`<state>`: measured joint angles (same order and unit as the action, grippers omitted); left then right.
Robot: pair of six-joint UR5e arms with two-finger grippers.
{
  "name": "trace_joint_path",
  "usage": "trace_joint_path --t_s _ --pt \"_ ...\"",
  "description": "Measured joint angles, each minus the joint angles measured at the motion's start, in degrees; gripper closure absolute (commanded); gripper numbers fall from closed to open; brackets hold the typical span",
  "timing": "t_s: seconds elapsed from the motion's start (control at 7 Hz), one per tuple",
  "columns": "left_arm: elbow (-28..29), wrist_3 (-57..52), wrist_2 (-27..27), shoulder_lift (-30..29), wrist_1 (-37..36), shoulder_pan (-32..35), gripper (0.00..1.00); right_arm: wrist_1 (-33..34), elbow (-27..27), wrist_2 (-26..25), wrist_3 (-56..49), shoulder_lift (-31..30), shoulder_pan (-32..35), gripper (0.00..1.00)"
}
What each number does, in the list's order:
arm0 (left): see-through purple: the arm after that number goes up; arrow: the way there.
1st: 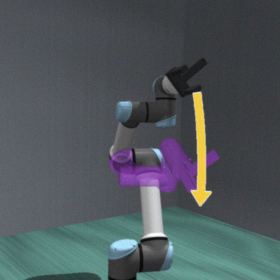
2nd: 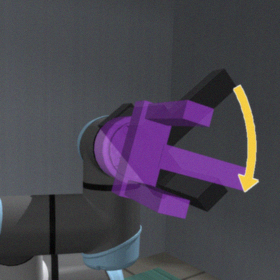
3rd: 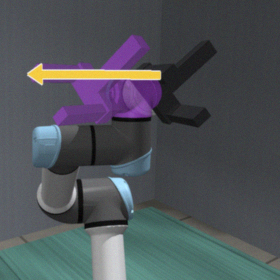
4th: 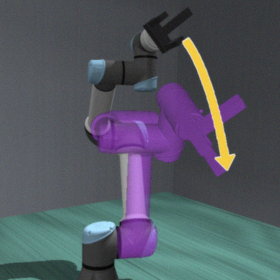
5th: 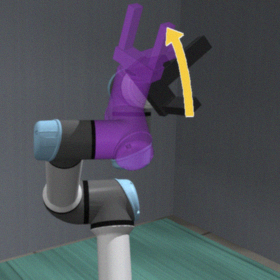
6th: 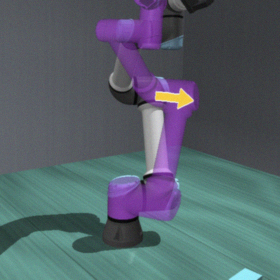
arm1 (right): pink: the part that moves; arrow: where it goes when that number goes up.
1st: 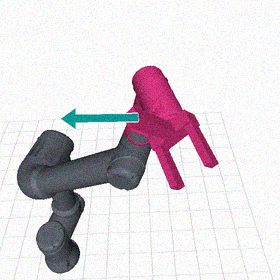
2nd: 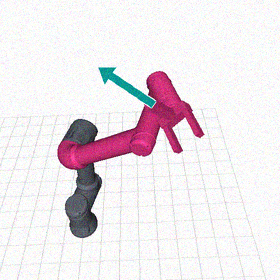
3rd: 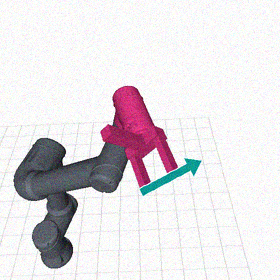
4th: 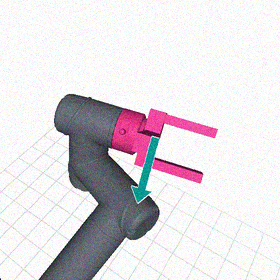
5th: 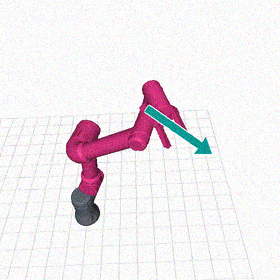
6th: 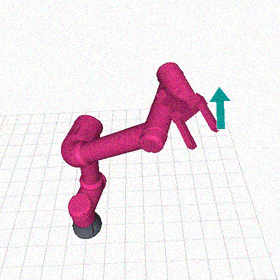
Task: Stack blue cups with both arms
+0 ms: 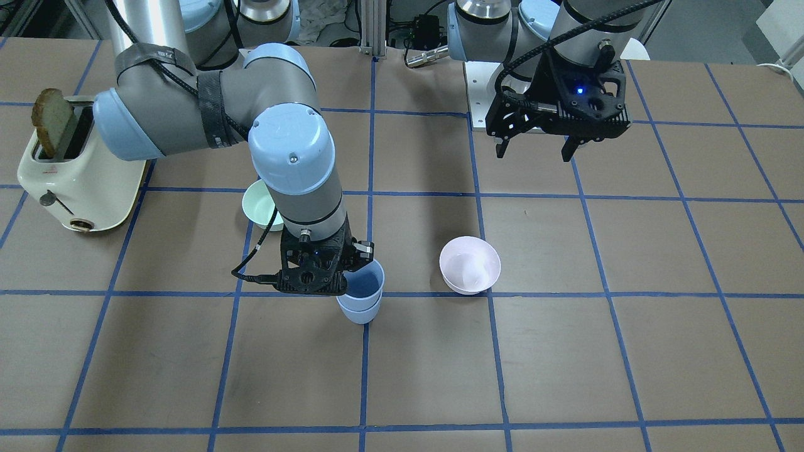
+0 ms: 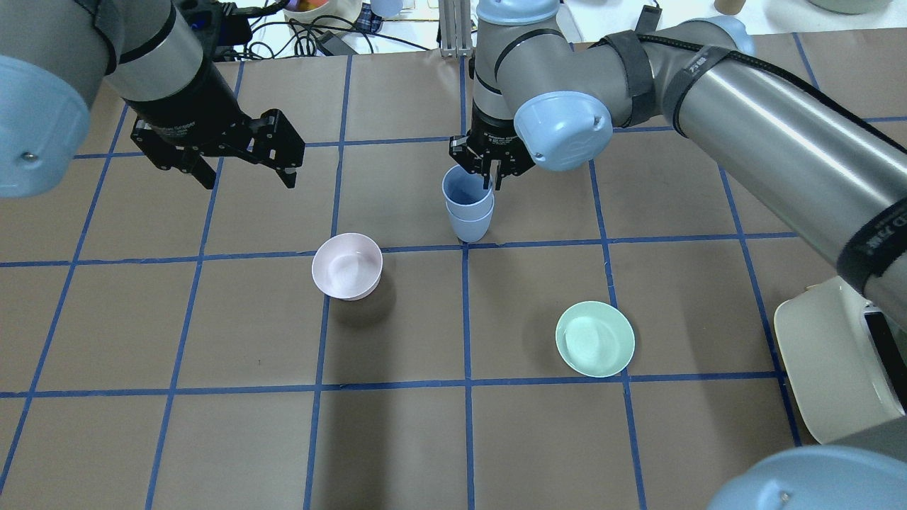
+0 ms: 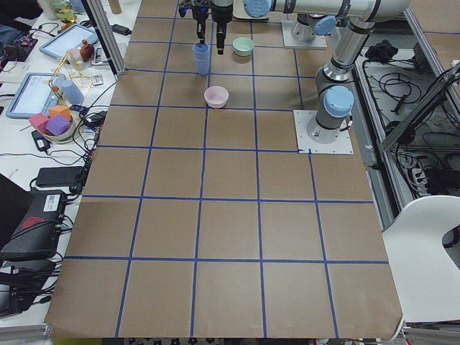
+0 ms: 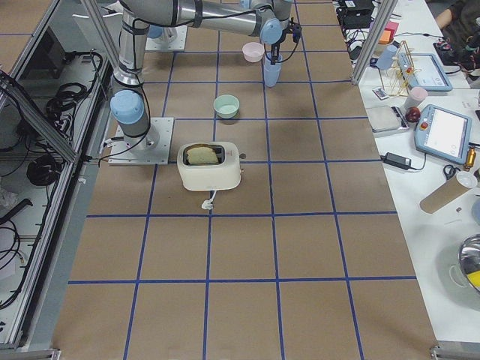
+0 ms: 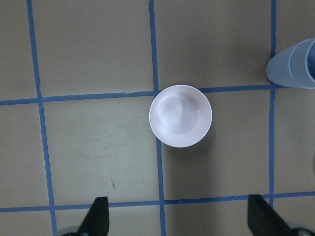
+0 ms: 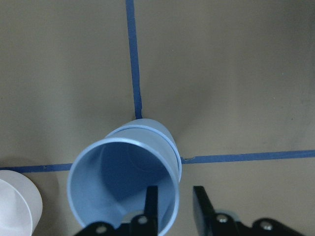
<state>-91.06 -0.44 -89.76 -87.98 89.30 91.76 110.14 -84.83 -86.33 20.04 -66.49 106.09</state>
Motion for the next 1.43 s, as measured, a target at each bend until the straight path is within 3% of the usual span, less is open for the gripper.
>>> trace_joint_path --t_s 0.29,0.43,0.71,1.14,1.43 --pt "-0.01 0.0 0.02 0.0 0.0 0.0 0.0 -1.09 3.1 -0.67 -0.75 -0.43 -1.88 0.24" --pt "-0.05 0.04 0.06 -0.04 0.0 0.0 0.0 -4.02 5.82 -0.98 -1.99 -0.73 -4.42 0.1" --pt "-0.08 0.27 0.17 -0.14 0.0 0.0 0.0 -11.68 9.64 -1.67 -10.44 -4.47 -12.38 0.0" --pt "-0.09 0.35 0.2 -0.17 0.0 0.0 0.0 -23.01 9.82 -2.42 -24.07 -13.75 -19.46 0.0" --pt "-0.09 0.35 0.2 -0.17 0.0 0.0 0.0 -23.76 8.84 -2.23 -25.69 -15.36 -20.06 0.0"
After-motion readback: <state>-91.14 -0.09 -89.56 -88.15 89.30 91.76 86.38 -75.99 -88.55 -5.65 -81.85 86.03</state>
